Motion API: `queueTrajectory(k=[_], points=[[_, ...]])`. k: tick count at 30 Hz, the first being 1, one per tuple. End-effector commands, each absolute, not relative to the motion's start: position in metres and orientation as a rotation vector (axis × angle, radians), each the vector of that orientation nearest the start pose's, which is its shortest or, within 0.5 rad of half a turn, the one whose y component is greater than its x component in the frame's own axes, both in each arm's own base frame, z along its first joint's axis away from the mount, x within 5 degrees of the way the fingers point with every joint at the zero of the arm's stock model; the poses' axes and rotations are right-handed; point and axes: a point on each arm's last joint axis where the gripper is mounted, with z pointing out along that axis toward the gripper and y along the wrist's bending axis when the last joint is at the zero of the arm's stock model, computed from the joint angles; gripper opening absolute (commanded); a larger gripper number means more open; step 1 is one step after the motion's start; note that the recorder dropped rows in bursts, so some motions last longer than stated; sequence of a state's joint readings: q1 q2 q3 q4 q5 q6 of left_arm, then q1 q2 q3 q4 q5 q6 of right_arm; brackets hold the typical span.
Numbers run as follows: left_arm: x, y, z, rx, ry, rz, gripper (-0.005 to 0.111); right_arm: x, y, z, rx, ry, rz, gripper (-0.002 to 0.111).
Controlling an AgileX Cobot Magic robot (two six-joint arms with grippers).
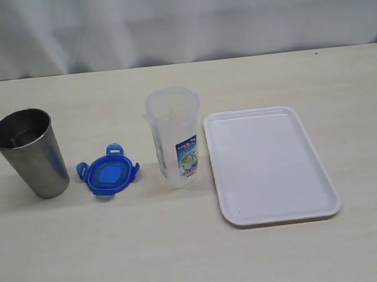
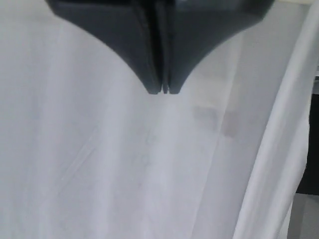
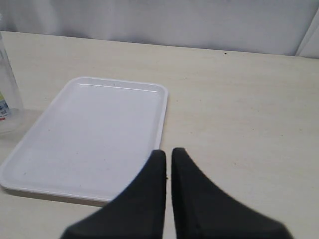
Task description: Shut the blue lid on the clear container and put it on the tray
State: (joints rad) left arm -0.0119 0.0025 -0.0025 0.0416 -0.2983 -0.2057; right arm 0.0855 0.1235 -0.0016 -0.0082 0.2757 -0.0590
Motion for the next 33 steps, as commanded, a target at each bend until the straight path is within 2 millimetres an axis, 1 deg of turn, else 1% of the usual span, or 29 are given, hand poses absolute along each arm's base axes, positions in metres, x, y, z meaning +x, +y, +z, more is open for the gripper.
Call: queueTrajectory(k=[1, 3, 6, 7, 8, 9, 10, 12, 13, 14, 15, 17, 18, 20, 22, 26, 30, 33], points=[[0.044, -0.002, 0.252, -0.107, 1.035, -0.250, 0.001, 0.063, 0.005, 0.182, -0.133, 1.867, 0.012, 0.005], [0.045, -0.003, 0.251, -0.108, 1.041, -0.256, 0.010, 0.063, 0.005, 0.182, -0.133, 1.867, 0.012, 0.005], [0.054, -0.007, 0.257, -0.067, 1.087, -0.283, 0.050, 0.063, 0.005, 0.182, -0.133, 1.867, 0.012, 0.005], [0.059, -0.010, 0.259, -0.027, 1.101, -0.270, 0.071, 0.063, 0.005, 0.182, -0.133, 1.867, 0.012, 0.005], [0.063, -0.012, 0.262, 0.014, 1.110, -0.257, 0.084, 0.063, 0.005, 0.182, -0.133, 1.867, 0.012, 0.005], [0.070, -0.015, 0.264, 0.060, 1.128, -0.246, 0.095, 0.063, 0.005, 0.182, -0.133, 1.867, 0.012, 0.005], [0.076, -0.018, 0.265, 0.095, 1.160, -0.234, 0.099, 0.063, 0.005, 0.182, -0.133, 1.867, 0.012, 0.005], [0.088, -0.020, 0.263, 0.119, 1.223, -0.235, 0.099, 0.063, 0.005, 0.182, -0.133, 1.867, 0.012, 0.005], [0.099, -0.020, 0.257, 0.112, 1.286, -0.251, 0.098, 0.063, 0.005, 0.182, -0.133, 1.867, 0.012, 0.005], [0.104, -0.021, 0.253, 0.108, 1.325, -0.257, 0.098, 0.063, 0.005, 0.182, -0.133, 1.867, 0.012, 0.005], [0.115, -0.021, 0.244, 0.102, 1.404, -0.262, 0.098, 0.063, 0.005, 0.182, -0.133, 1.867, 0.012, 0.005], [0.122, -0.022, 0.237, 0.133, 1.461, -0.245, 0.098, 0.063, 0.005, 0.182, -0.133, 1.867, 0.012, 0.005], [0.129, -0.025, 0.230, 0.182, 1.501, -0.239, 0.098, 0.063, 0.005, 0.182, -0.133, 1.867, 0.012, 0.005], [0.139, -0.029, 0.220, 0.228, 1.553, -0.262, 0.098, 0.063, 0.005, 0.182, -0.133, 1.867, 0.012, 0.005], [0.145, -0.030, 0.213, 0.255, 1.580, -0.261, 0.098, 0.063, 0.005, 0.182, -0.133, 1.867, 0.012, 0.005], [0.161, -0.032, 0.192, 0.350, 1.645, -0.219, 0.098, 0.063, 0.005, 0.182, -0.133, 1.867, 0.012, 0.005], [0.170, -0.031, 0.176, 0.354, 1.708, -0.201, 0.098, 0.063, 0.005, 0.182, -0.133, 1.867, 0.012, 0.005], [0.175, -0.031, 0.168, 0.351, 1.723, -0.199, 0.098, 0.063, 0.005, 0.182, -0.133, 1.867, 0.012, 0.005]])
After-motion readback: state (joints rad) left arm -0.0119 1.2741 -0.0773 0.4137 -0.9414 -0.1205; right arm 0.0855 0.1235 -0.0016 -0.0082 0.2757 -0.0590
